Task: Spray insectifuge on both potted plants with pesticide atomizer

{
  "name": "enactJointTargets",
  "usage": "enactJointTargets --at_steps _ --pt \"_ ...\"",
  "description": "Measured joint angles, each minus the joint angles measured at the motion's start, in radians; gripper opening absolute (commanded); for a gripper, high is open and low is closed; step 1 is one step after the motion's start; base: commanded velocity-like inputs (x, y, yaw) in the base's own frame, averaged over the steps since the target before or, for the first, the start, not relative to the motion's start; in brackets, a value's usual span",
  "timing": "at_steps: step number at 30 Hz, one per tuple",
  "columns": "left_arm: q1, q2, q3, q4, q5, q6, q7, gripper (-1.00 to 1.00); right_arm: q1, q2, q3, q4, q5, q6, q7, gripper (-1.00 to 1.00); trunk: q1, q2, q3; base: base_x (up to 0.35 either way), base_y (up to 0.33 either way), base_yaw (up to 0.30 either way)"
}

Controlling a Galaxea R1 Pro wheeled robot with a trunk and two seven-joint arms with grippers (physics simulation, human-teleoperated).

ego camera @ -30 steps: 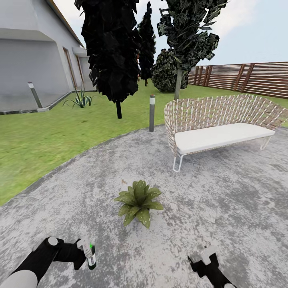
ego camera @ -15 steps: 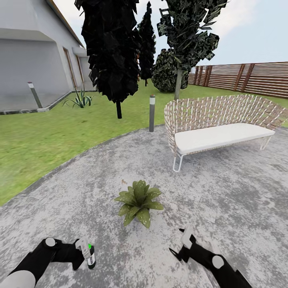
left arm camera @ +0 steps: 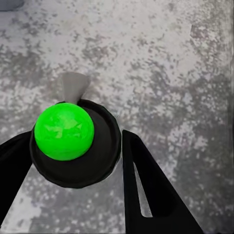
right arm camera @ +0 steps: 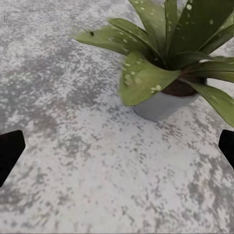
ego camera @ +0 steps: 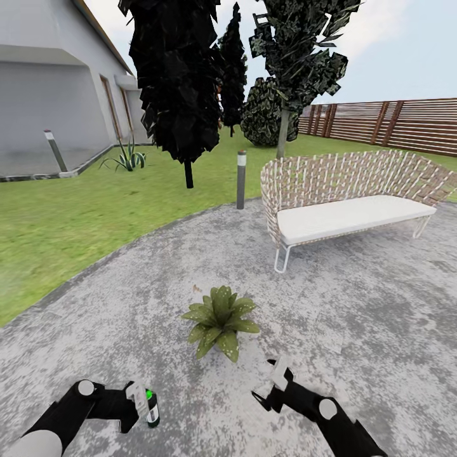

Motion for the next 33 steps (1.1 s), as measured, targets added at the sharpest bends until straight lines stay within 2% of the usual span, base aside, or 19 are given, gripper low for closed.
enactJointTargets --at_steps 2,3,4,6,8,11,12,17,21,24,28,33 --pt "-0.001 -0.011 -0.011 -0.001 -0.005 -0.011 0.001 -1.0 -0.001 0.011 0.013 0.001 0.001 0.003 0.011 1.0 0.0 0.0 0.0 0.0 0.0 0.0" --pt "-0.002 -0.034 -0.062 -0.002 -0.004 -0.031 0.002 -1.0 -0.001 0.038 0.142 0.003 0.002 0.002 0.117 1.0 0.0 0.0 0.0 0.0 0.0 0.0" --pt "-0.004 -0.039 -0.088 -0.003 -0.006 -0.03 0.003 -1.0 -0.001 0.052 0.154 0.002 0.001 0.004 0.123 1.0 0.0 0.0 0.0 0.0 0.0 0.0" --pt "-0.009 -0.044 -0.154 -0.005 -0.008 -0.028 0.004 -1.0 -0.001 0.061 0.159 0.002 0.001 0.004 0.126 1.0 0.0 0.0 0.0 0.0 0.0 0.0" --pt "-0.014 -0.046 -0.198 -0.006 -0.009 -0.021 0.004 -1.0 -0.001 0.071 0.179 0.002 0.003 0.004 0.128 1.0 0.0 0.0 0.0 0.0 0.0 0.0" --pt "-0.016 -0.051 -0.224 -0.008 -0.014 -0.017 0.003 -1.0 -0.001 0.085 0.208 0.002 0.006 0.005 0.128 1.0 0.0 0.0 0.0 0.0 0.0 0.0" --pt "-0.017 -0.052 -0.226 -0.008 -0.02 -0.016 0.003 -1.0 -0.001 0.087 0.211 0.002 0.006 0.005 0.128 -1.0 0.0 0.0 0.0 0.0 0.0 0.0" --pt "-0.018 -0.055 -0.23 -0.007 -0.088 -0.015 0.003 -1.0 -0.001 0.091 0.218 0.001 0.007 0.004 0.129 -1.0 0.0 0.0 0.0 0.0 0.0 0.0" --pt "-0.018 -0.078 -0.237 -0.011 -0.102 -0.018 0.002 -1.0 -0.001 0.11 0.218 0.001 0.009 0.004 0.141 -1.0 0.0 0.0 0.0 0.0 0.0 0.0" --pt "-0.018 -0.096 -0.255 -0.014 -0.114 -0.019 0.002 -1.0 -0.001 0.113 0.218 -0.012 0.013 0.004 0.179 -1.0 0.0 0.0 0.0 0.0 0.0 0.0" --pt "-0.018 -0.131 -0.261 -0.016 -0.119 -0.021 0.0 -1.0 -0.001 0.114 0.218 -0.026 0.023 0.005 0.19 -1.0 0.0 0.0 0.0 0.0 0.0 0.0" --pt "-0.019 -0.143 -0.262 -0.018 -0.119 -0.027 -0.002 -1.0 -0.001 0.114 0.218 -0.027 0.026 0.006 0.191 -1.0 0.0 0.0 0.0 0.0 0.0 0.0"
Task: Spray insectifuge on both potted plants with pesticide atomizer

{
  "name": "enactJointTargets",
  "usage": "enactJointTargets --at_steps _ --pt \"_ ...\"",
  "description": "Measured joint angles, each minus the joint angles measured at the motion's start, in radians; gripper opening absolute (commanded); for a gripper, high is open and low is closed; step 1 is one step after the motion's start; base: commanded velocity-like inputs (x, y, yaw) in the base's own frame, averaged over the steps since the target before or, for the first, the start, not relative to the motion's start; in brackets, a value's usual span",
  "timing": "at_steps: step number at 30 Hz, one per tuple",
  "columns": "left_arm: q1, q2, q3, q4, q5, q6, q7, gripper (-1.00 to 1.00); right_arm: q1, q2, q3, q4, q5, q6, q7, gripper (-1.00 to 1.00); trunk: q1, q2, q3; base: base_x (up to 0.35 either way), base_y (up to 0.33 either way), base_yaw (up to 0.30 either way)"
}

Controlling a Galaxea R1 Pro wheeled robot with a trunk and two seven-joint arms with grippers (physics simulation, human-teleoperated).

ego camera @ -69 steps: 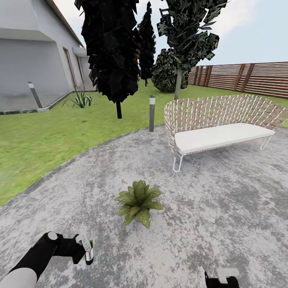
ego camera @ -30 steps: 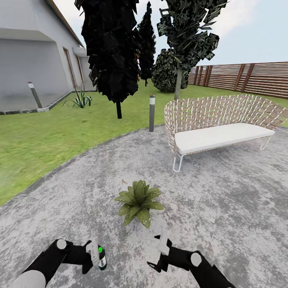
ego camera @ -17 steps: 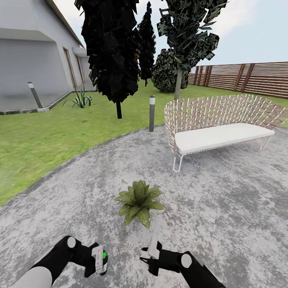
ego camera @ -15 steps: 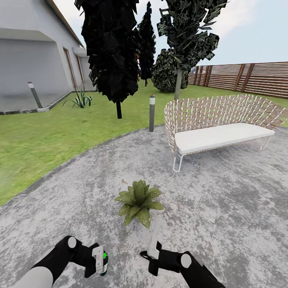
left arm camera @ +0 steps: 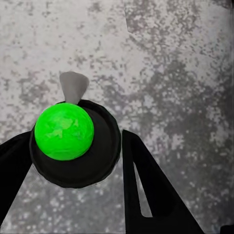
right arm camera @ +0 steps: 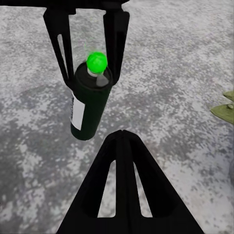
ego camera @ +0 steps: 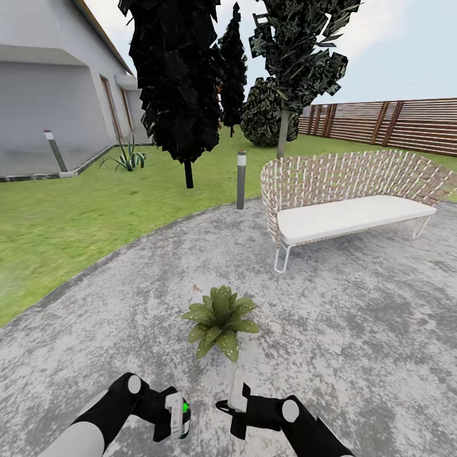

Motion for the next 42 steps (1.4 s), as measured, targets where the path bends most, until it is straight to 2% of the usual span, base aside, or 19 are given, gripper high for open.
enactJointTargets --at_steps 3,7,12,17,18,19,42 --pt "0.0 -0.005 -0.02 0.0 -0.001 -0.004 -0.004 -1.0 0.0 0.0 0.0 0.0 0.0 0.0 0.0 -1.0 0.0 0.0 0.0 0.0 0.0 0.0" --pt "-0.002 -0.031 -0.046 0.0 0.004 -0.006 -0.007 -1.0 0.0 -0.001 0.0 0.0 0.003 0.0 0.0 -1.0 0.0 0.0 0.0 0.0 0.0 0.0" --pt "-0.002 -0.058 -0.048 0.0 0.004 -0.008 -0.007 -1.0 0.0 -0.003 -0.001 0.0 0.042 0.0 0.0 -1.0 0.0 0.0 0.0 0.0 0.0 0.0" --pt "-0.001 -0.071 -0.048 0.001 0.008 -0.013 -0.008 -1.0 0.0 -0.004 -0.002 0.0 0.05 0.0 0.0 -1.0 0.0 0.0 0.0 0.0 0.0 0.0" --pt "-0.001 -0.086 -0.047 0.001 0.01 -0.027 -0.008 -1.0 0.0 -0.006 -0.003 0.0 0.051 0.0 0.0 -1.0 0.0 0.0 0.0 0.0 0.0 0.0" --pt "-0.002 -0.089 -0.048 0.002 0.008 -0.028 -0.008 -1.0 0.0 -0.006 -0.003 0.0 0.051 0.0 0.0 -1.0 0.0 0.0 0.0 0.0 0.0 0.0" --pt "-0.003 -0.101 -0.046 0.0 0.014 -0.027 -0.003 -1.0 0.0 -0.007 -0.003 0.0 0.051 0.0 0.0 -1.0 0.0 0.0 0.0 0.0 0.0 0.0"
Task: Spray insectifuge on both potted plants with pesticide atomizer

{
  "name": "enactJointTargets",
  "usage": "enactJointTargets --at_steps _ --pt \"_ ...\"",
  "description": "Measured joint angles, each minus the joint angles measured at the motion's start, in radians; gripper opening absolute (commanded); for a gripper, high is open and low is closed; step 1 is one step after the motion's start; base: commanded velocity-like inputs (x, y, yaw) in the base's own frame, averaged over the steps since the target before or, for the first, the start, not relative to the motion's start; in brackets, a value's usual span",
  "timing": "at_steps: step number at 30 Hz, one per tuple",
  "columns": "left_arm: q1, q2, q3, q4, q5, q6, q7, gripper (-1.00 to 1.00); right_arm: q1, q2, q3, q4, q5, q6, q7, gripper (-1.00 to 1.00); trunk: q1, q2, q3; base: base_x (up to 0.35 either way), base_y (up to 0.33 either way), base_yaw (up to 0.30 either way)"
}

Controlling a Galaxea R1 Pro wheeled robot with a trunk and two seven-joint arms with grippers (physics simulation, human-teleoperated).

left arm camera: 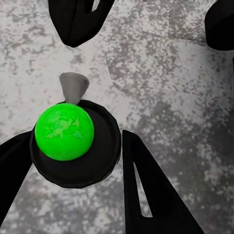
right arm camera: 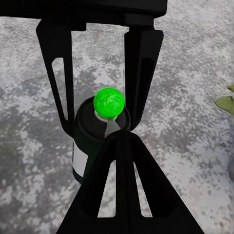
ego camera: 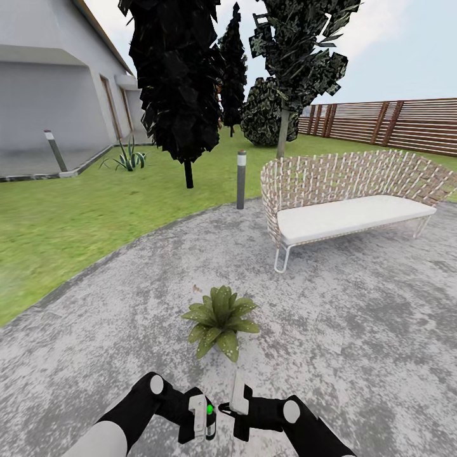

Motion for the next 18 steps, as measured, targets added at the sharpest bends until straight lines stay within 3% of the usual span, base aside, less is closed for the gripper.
enactJointTargets --at_steps 18 --pt "0.0 -0.009 0.003 0.002 0.005 0.0 0.005 -1.0 0.0 0.0 0.0 -0.001 -0.001 0.0 0.0 -1.0 0.0 0.0 0.0 0.0 0.0 0.0"
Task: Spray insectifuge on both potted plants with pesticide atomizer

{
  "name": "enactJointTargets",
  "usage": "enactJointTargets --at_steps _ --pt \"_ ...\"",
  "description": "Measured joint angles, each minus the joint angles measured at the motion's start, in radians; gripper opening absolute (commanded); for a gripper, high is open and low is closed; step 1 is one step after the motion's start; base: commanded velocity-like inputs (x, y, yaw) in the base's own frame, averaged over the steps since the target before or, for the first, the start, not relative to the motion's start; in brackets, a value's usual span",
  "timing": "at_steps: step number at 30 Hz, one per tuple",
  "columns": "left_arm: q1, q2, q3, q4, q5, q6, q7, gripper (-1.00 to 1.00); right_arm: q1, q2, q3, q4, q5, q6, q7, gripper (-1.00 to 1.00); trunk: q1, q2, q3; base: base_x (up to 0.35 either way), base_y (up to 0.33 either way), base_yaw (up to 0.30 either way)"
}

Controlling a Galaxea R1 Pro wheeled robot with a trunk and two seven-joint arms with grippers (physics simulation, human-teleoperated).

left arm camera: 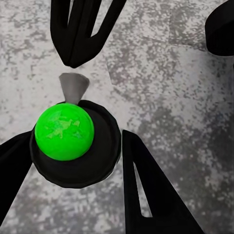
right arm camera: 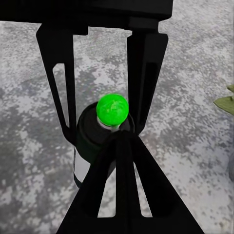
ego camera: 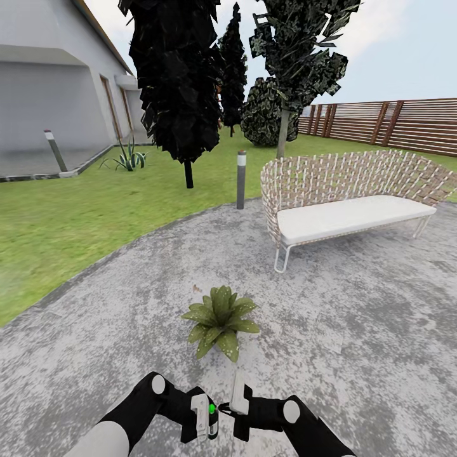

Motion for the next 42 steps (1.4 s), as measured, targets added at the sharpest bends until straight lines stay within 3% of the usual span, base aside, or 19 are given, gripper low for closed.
enactJointTargets --at_steps 17,25,32,39,40,42 --pt "0.0 -0.012 0.003 0.0 0.002 0.0 0.0 -1.0 0.0 0.0 0.0 0.001 0.0 0.0 0.0 -1.0 0.0 0.0 0.0 0.0 0.0 0.0" --pt "0.0 0.001 0.004 0.011 0.0 0.0 0.0 -1.0 0.0 -0.001 0.0 0.001 0.001 0.0 0.0 -1.0 0.0 0.0 0.0 0.0 0.0 0.0" --pt "0.013 0.109 0.009 0.015 -0.008 -0.001 0.001 -1.0 0.0 -0.002 0.0 0.005 0.001 0.0 0.0 -1.0 0.0 0.0 0.0 0.0 0.0 0.0" --pt "0.023 0.252 0.013 0.018 -0.01 0.0 0.029 -1.0 0.0 -0.008 0.0 0.008 0.001 -0.001 0.0 -1.0 0.0 0.0 0.0 0.0 0.0 0.0" --pt "0.027 0.271 0.013 0.019 -0.013 0.0 0.061 -1.0 0.0 -0.01 0.0 0.008 0.001 -0.001 0.0 1.0 0.0 0.0 0.0 0.0 0.0 0.0" --pt "0.056 0.298 0.014 0.029 -0.01 0.0 0.14 -1.0 0.0 -0.013 -0.001 0.009 0.001 -0.001 -0.004 1.0 0.0 0.0 0.0 0.0 0.0 0.0"
